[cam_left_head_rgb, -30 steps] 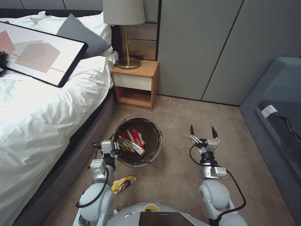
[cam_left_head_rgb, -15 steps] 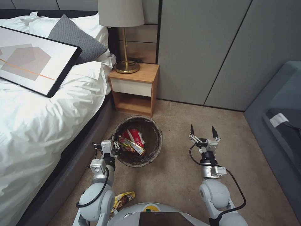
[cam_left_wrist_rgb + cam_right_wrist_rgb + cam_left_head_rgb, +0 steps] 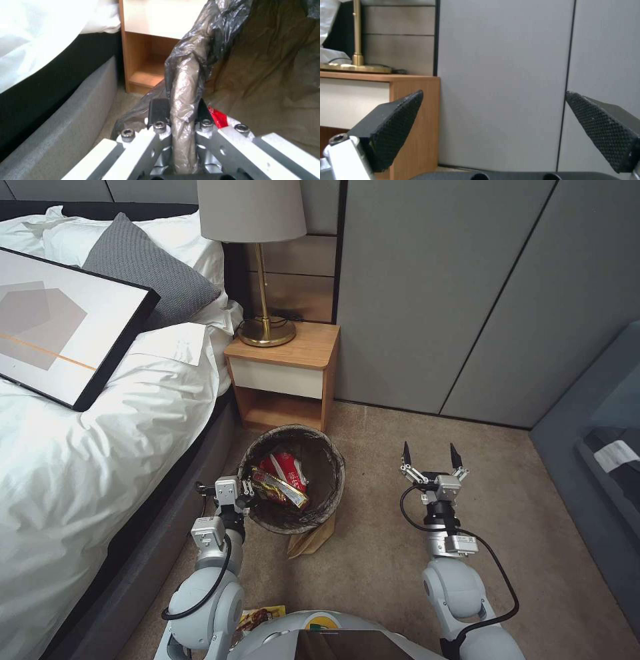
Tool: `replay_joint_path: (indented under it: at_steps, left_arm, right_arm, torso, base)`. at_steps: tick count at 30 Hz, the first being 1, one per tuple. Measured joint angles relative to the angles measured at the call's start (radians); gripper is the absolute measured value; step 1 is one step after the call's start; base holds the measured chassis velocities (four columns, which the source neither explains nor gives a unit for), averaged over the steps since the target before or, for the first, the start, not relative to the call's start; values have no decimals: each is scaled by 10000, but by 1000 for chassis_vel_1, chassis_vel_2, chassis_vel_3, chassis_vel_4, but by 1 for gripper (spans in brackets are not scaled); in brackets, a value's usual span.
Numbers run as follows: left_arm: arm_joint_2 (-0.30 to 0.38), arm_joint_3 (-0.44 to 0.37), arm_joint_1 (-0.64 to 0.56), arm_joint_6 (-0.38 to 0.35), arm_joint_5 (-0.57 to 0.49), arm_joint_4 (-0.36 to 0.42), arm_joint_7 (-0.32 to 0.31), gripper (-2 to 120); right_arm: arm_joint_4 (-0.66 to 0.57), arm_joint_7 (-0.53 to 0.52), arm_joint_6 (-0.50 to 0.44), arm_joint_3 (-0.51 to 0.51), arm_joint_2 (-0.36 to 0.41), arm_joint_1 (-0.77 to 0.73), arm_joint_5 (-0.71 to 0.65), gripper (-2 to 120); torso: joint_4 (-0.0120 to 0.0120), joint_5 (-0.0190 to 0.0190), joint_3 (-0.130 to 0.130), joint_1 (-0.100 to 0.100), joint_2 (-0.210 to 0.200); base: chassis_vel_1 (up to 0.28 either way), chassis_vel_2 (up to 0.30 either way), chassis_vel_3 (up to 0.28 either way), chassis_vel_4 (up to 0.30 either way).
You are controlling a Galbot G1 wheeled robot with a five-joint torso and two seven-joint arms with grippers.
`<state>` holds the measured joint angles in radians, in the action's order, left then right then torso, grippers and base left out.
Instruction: Pick up the trash bin, then pick up the garbage from the floor and place it into the trash bin.
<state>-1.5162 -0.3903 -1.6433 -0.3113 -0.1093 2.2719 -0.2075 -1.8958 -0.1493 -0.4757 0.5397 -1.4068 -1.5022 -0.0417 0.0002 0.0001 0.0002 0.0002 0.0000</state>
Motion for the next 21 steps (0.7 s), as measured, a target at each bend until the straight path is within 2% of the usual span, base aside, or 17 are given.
replay_joint_path:
  at_steps: [21]
  left_arm:
    - [4, -20, -26, 0, -157, 68, -16, 0]
  right_arm:
    - [-69, 71, 116, 7, 24, -21, 126, 100]
  torso:
    - [-2, -1, -2, -2, 0]
  base:
    - [0, 0, 0, 0]
